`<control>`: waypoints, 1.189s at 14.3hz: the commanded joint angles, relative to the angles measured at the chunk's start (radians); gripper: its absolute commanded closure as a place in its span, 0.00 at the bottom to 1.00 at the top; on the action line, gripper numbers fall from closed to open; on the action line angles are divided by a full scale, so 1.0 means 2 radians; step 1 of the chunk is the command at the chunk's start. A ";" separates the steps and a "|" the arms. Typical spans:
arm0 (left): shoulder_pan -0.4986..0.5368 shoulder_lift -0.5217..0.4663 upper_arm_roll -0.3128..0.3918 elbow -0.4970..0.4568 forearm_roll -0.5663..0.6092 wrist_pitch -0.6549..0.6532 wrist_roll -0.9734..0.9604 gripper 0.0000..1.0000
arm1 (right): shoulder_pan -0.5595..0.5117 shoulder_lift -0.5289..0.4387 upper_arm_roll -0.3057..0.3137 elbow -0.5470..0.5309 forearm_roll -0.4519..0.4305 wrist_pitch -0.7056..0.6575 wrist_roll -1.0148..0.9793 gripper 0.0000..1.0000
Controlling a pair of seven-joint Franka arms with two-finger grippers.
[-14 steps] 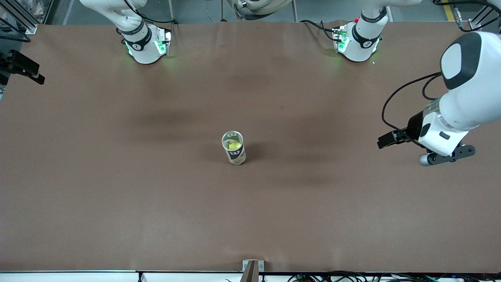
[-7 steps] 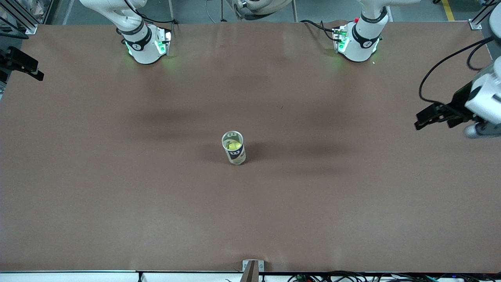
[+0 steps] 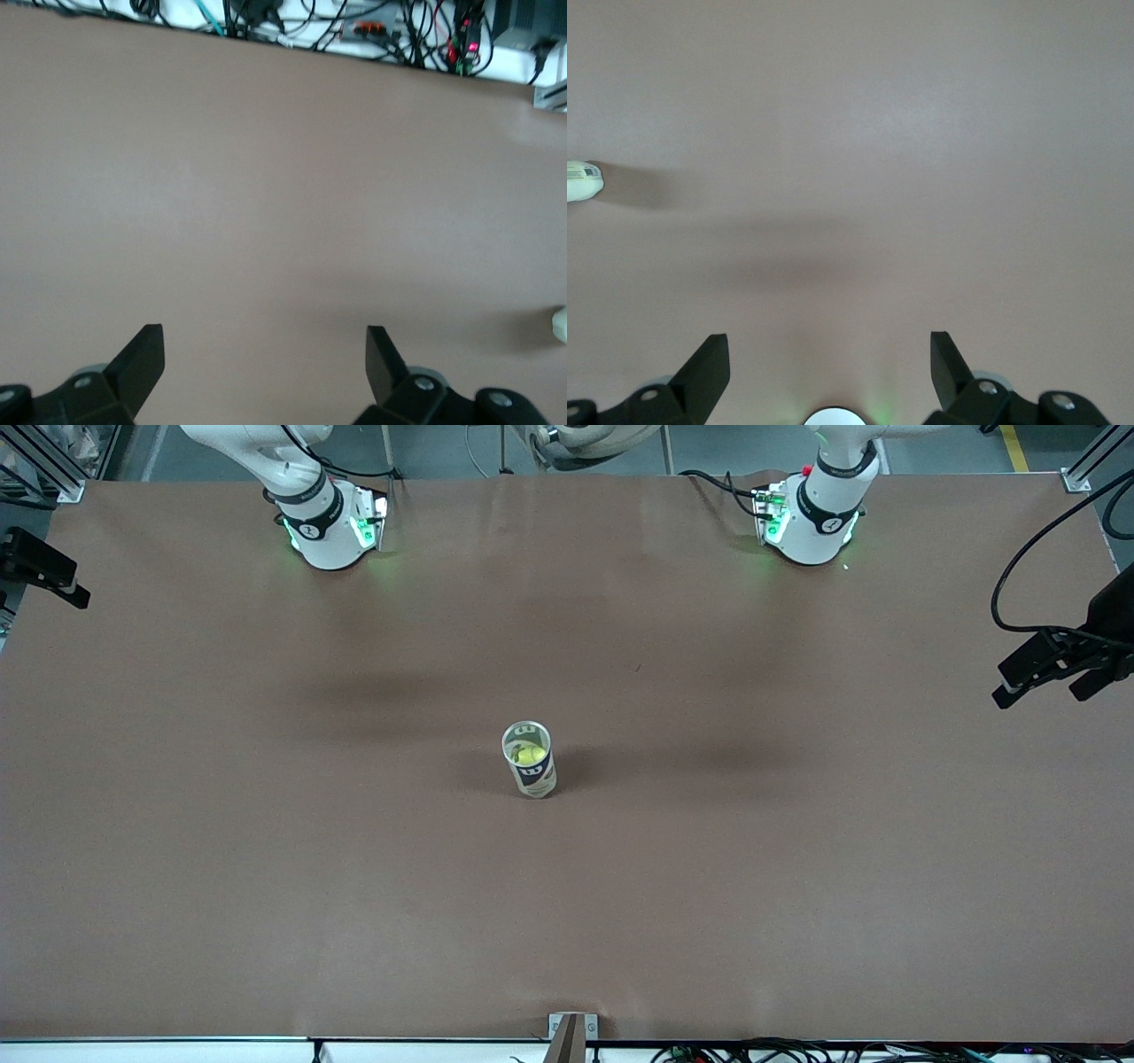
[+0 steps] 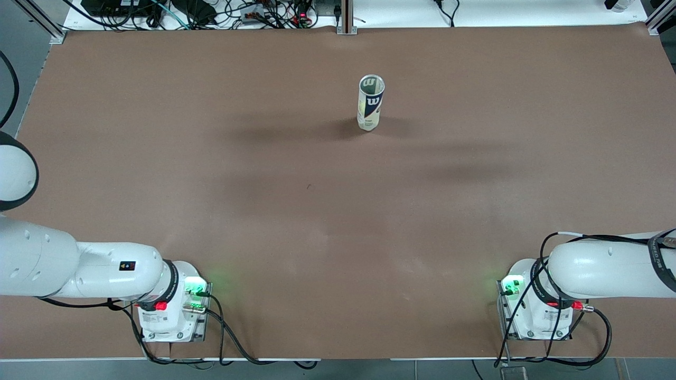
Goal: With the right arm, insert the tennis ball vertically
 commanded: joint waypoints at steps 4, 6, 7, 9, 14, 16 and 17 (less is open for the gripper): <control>-0.001 -0.014 -0.004 -0.001 0.005 -0.023 0.000 0.00 | 0.002 -0.006 -0.002 -0.002 0.005 -0.002 0.003 0.00; -0.002 -0.014 -0.004 -0.001 0.002 -0.048 0.000 0.00 | 0.002 -0.006 -0.001 -0.002 0.005 -0.001 0.003 0.00; -0.002 -0.014 -0.004 -0.001 0.002 -0.058 -0.001 0.00 | 0.002 -0.006 -0.001 -0.002 0.005 -0.001 0.003 0.00; -0.002 -0.014 -0.005 -0.001 0.002 -0.074 -0.002 0.00 | 0.002 -0.006 -0.002 -0.002 0.005 -0.003 0.003 0.00; -0.004 -0.013 -0.005 -0.001 0.002 -0.079 -0.003 0.00 | 0.001 -0.006 -0.003 -0.001 0.004 -0.001 0.003 0.00; -0.004 -0.014 -0.005 -0.001 0.002 -0.079 -0.003 0.00 | 0.001 -0.005 -0.004 -0.001 0.005 -0.001 0.003 0.00; -0.004 -0.013 -0.005 -0.001 0.002 -0.079 -0.003 0.00 | 0.001 -0.005 -0.003 -0.001 0.004 -0.001 0.003 0.00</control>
